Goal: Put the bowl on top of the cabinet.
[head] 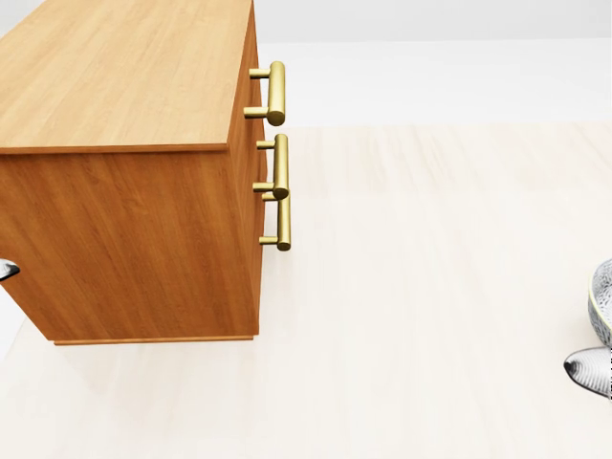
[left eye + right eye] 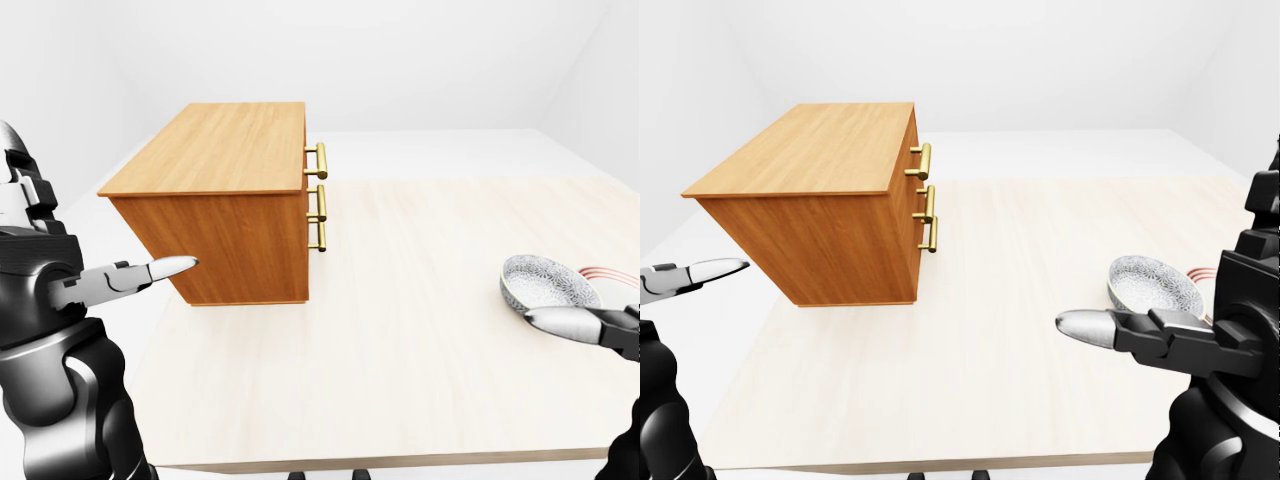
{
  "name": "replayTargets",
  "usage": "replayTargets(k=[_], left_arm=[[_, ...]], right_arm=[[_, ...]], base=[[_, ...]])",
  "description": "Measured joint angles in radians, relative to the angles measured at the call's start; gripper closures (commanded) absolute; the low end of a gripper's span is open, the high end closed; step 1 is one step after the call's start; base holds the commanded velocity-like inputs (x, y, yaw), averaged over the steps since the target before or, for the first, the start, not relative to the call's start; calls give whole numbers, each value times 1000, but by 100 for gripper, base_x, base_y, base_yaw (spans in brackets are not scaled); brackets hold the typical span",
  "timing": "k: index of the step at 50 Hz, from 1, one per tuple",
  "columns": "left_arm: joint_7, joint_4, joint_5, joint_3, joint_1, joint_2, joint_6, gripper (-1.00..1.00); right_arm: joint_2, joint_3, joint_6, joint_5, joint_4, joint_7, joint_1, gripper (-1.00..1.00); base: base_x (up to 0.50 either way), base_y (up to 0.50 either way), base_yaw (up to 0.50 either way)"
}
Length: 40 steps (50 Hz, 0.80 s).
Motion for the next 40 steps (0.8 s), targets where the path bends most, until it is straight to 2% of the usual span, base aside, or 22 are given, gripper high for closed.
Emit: replayTargets(k=[6, 10, 27, 40], left_arm=[[0, 0, 1, 0, 0, 0, 0, -100], [-1, 2, 2, -1, 0, -1, 0, -100], [-2, -1, 5, -4, -1, -1, 0, -100], [-3, 7, 6, -4, -4, 0, 0, -100]], right_arm=[[-16, 10, 0, -13, 13, 0, -19, -100], [-60, 26, 0, -67, 48, 16, -51, -100], [-239, 134, 0, -615, 475, 253, -215, -100], [-319, 115, 0, -862, 653, 398, -247, -100]], base=[[0, 0, 0], [0, 0, 0], [0, 0, 0], [0, 0, 0]])
